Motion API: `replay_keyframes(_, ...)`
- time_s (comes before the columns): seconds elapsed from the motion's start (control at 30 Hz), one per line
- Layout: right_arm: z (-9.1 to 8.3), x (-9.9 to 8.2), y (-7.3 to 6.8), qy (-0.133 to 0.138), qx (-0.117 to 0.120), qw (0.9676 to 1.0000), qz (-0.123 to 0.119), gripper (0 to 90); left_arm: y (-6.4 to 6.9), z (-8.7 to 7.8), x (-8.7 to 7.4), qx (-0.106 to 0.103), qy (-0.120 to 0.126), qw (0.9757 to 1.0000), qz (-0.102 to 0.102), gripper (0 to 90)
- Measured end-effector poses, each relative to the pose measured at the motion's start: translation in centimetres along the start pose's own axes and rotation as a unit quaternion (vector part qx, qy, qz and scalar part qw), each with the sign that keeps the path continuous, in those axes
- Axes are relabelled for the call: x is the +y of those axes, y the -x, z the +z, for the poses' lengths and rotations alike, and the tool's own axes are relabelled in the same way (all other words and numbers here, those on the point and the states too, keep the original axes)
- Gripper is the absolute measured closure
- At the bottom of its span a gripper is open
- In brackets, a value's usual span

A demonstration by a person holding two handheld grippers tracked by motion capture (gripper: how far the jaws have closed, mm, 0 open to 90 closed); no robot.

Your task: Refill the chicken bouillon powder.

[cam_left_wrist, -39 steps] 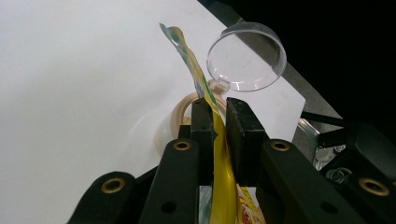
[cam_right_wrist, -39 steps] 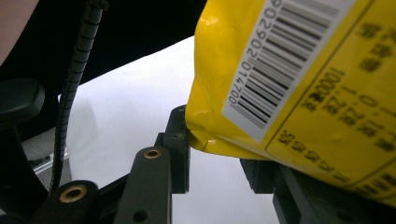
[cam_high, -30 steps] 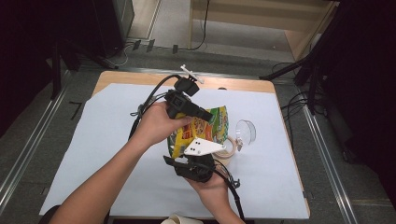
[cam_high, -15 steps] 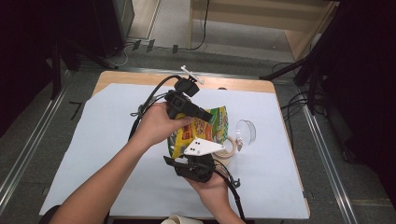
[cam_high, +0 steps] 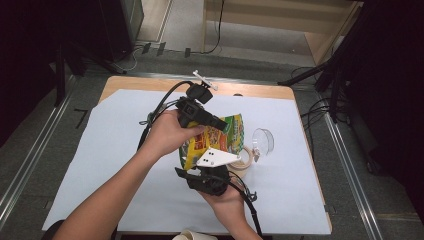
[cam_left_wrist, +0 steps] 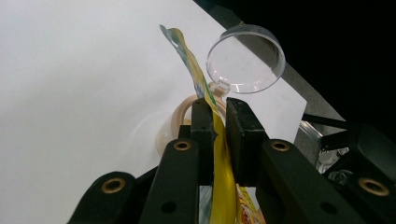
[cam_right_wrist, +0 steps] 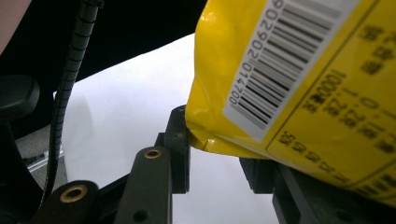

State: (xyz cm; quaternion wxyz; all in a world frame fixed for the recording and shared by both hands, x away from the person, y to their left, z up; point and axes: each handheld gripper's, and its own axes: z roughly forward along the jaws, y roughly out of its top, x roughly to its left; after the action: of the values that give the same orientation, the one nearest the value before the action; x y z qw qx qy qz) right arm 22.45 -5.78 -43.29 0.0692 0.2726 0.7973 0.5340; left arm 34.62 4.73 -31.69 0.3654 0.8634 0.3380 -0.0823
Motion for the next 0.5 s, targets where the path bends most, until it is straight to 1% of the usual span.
replay_keyframes(0.27,-0.03,0.01,0.02,0.0,0.0,1.0,0.001,68.3,-0.09,0.06,0.01,-0.006,0.002,1.0,-0.004,82.6)
replay_keyframes(0.5,-0.04,0.01,0.01,0.0,0.001,1.0,0.001,68.3,-0.1,0.08,0.03,-0.007,0.002,1.0,-0.004,82.6)
